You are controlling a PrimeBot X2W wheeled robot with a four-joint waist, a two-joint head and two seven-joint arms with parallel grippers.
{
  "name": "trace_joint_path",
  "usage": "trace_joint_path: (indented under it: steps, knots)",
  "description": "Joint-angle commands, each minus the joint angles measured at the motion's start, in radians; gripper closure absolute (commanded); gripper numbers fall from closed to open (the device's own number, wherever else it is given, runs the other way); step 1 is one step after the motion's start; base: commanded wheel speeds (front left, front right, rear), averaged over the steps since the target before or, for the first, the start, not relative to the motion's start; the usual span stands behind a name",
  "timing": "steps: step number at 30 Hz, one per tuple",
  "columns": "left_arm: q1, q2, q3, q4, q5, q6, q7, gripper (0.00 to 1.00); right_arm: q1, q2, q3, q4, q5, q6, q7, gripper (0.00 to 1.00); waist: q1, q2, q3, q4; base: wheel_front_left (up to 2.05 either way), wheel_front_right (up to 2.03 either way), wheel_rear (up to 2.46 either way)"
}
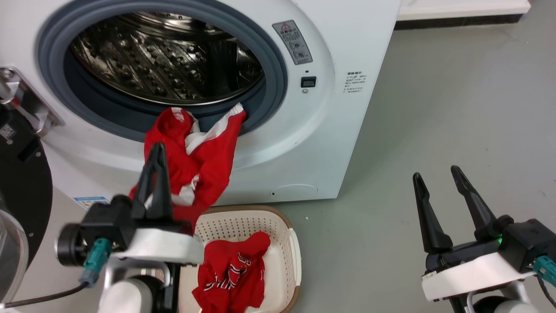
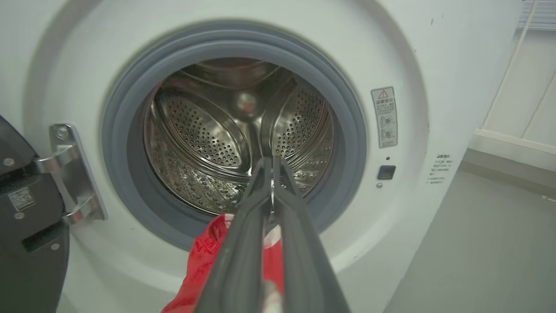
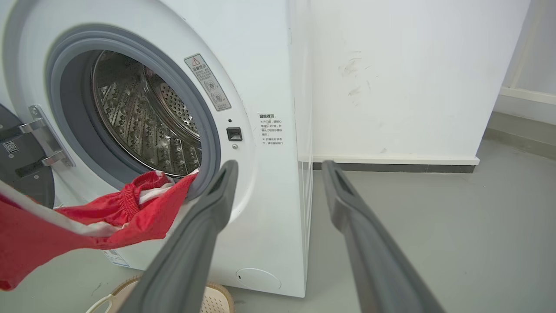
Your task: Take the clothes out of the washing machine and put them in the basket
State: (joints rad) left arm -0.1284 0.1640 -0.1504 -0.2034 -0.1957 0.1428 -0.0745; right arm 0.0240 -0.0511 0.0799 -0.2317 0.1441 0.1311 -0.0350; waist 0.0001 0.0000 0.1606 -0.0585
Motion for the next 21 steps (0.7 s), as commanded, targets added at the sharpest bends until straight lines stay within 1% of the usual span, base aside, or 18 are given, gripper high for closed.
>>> trace_joint_path:
  steps: [1,3,7,10,15,21]
  knots:
    - [0.027,-0.012,0.002,0.035,-0.016,0.009,-0.009,1.0,-0.019,0.002,0.003,-0.004,0.0,-0.001,-0.006,0.0,-0.0001,0.0,0.027,-0.007,0.0,0.0,0.0]
    - [0.037,-0.018,0.003,0.057,-0.023,0.012,-0.014,1.0,-0.024,0.002,0.003,-0.003,-0.001,-0.001,-0.006,0.0,-0.0001,0.0,0.035,-0.008,0.0,0.0,0.0]
    - [0.059,-0.037,0.008,0.161,-0.052,0.012,-0.045,1.0,-0.038,0.002,0.005,-0.004,-0.004,-0.001,-0.006,0.0,-0.0001,0.0,0.072,-0.01,0.0,0.0,0.0]
    - [0.046,-0.05,0.01,0.246,-0.07,0.008,-0.077,1.0,-0.056,0.002,0.008,-0.007,-0.01,-0.001,-0.007,0.0,-0.0001,0.0,0.105,-0.013,0.0,0.0,0.0]
    - [-0.022,-0.067,0.02,0.401,-0.101,-0.005,-0.141,1.0,-0.088,0.002,0.016,-0.014,-0.012,-0.001,-0.008,0.0,-0.0001,0.0,0.175,-0.02,0.0,0.0,0.0]
    - [-0.166,-0.078,0.048,0.589,-0.12,-0.03,-0.186,1.0,-0.132,0.002,0.024,-0.031,-0.018,-0.001,-0.009,0.0,-0.0001,0.0,0.286,-0.035,0.0,0.0,0.0]
